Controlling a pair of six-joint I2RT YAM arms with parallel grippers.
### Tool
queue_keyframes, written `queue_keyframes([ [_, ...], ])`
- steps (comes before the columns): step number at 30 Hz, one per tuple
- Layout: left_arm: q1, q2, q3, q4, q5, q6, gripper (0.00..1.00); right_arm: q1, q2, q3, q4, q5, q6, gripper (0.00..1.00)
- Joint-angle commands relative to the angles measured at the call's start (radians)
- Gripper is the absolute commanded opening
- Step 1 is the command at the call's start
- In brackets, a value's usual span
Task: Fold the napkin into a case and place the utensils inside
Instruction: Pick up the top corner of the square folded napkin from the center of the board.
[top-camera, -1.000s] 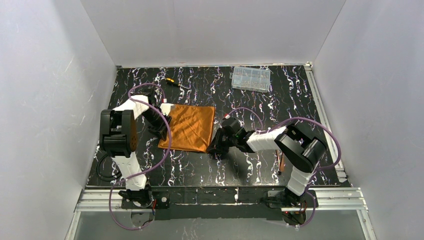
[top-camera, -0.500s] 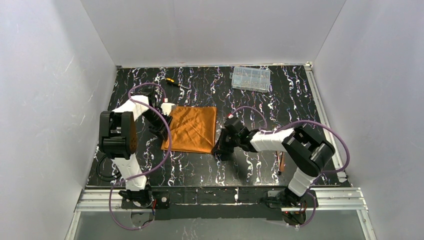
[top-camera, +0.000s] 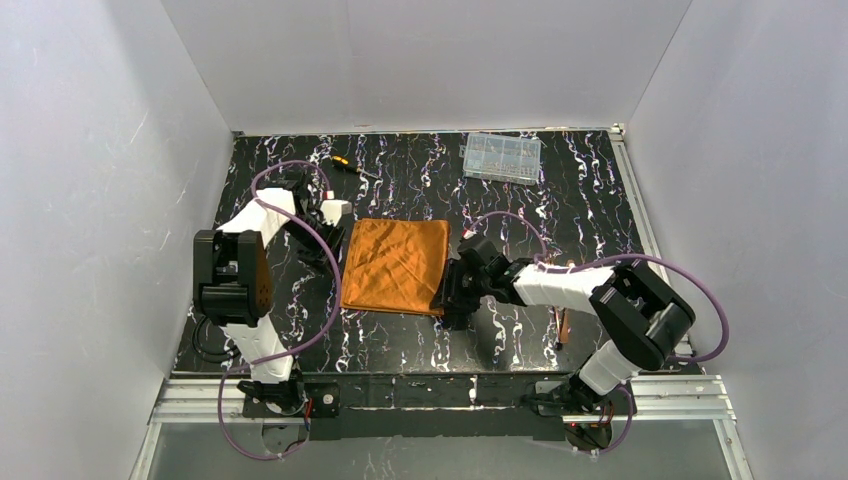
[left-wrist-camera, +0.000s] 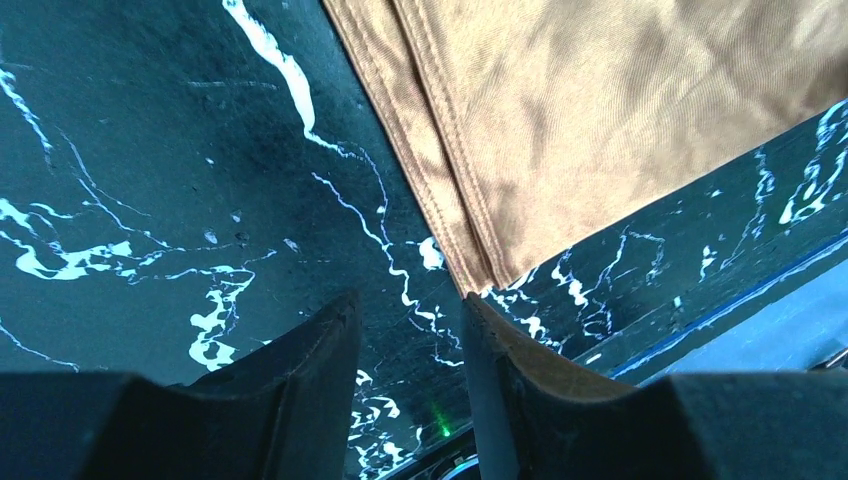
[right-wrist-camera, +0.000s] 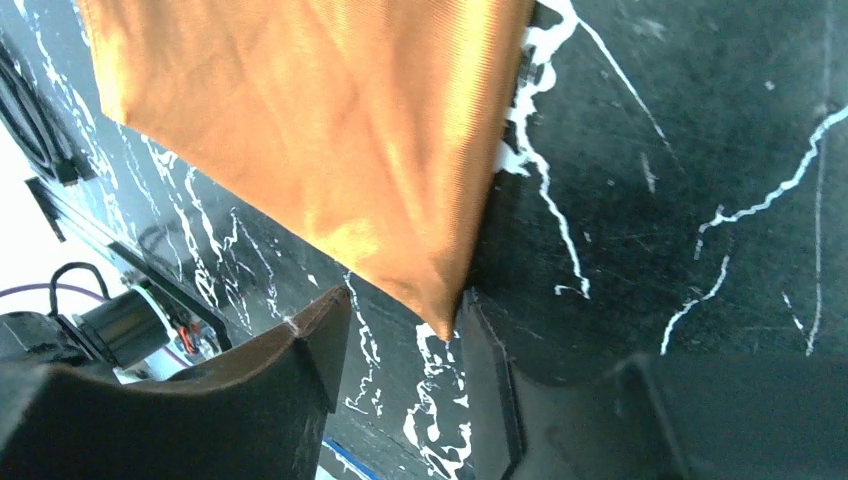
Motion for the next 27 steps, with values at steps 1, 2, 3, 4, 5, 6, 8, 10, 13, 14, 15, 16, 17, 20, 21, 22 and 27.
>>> queue_keyframes([
  [1,-0.019,-0.03,0.095,-0.046,0.06,-0.043,0.41,-0.006,0.01,0.116,-0.119,-0.018,-0.103,0.57],
  [2,-0.03,-0.025,0.116,-0.047,0.061,-0.052,0.42,-0.01,0.01,0.143,-0.138,-0.023,-0.121,0.58],
  [3,-0.038,-0.015,0.139,-0.045,0.063,-0.063,0.43,-0.016,0.011,0.17,-0.155,-0.032,-0.136,0.59],
  [4,-0.045,-0.004,0.165,-0.045,0.067,-0.072,0.44,-0.025,0.01,0.192,-0.167,-0.046,-0.154,0.58],
  [5,-0.05,0.012,0.192,-0.045,0.074,-0.082,0.44,-0.037,0.006,0.211,-0.172,-0.063,-0.165,0.57],
  [6,-0.054,0.033,0.22,-0.046,0.082,-0.091,0.45,-0.05,0.002,0.228,-0.172,-0.078,-0.175,0.56],
  [8,-0.061,0.082,0.28,-0.044,0.09,-0.11,0.47,-0.073,0.003,0.255,-0.168,-0.11,-0.191,0.53],
  [10,-0.065,0.137,0.352,-0.043,0.09,-0.127,0.48,-0.098,0.034,0.288,-0.154,-0.171,-0.209,0.51],
  [13,-0.075,0.208,0.425,-0.038,0.093,-0.151,0.51,-0.123,0.13,0.346,-0.145,-0.285,-0.241,0.46],
  [14,-0.079,0.228,0.446,-0.035,0.086,-0.153,0.52,-0.124,0.162,0.37,-0.154,-0.311,-0.254,0.45],
  [15,-0.082,0.245,0.462,-0.031,0.079,-0.155,0.53,-0.124,0.192,0.395,-0.167,-0.319,-0.269,0.44],
  [16,-0.084,0.261,0.477,-0.026,0.07,-0.158,0.53,-0.125,0.212,0.409,-0.161,-0.326,-0.276,0.43],
  [17,-0.086,0.276,0.492,-0.021,0.063,-0.16,0.54,-0.126,0.23,0.415,-0.148,-0.336,-0.277,0.41],
  [20,-0.09,0.322,0.533,-0.01,0.05,-0.169,0.57,-0.125,0.27,0.424,-0.127,-0.343,-0.28,0.37],
  [21,-0.093,0.332,0.543,-0.005,0.044,-0.171,0.58,-0.126,0.278,0.42,-0.113,-0.344,-0.276,0.36],
  [22,-0.096,0.341,0.553,0.002,0.037,-0.172,0.58,-0.126,0.286,0.415,-0.094,-0.346,-0.269,0.35],
  [27,-0.109,0.372,0.581,0.02,0.01,-0.172,0.56,-0.125,0.333,0.402,0.013,-0.388,-0.219,0.31],
])
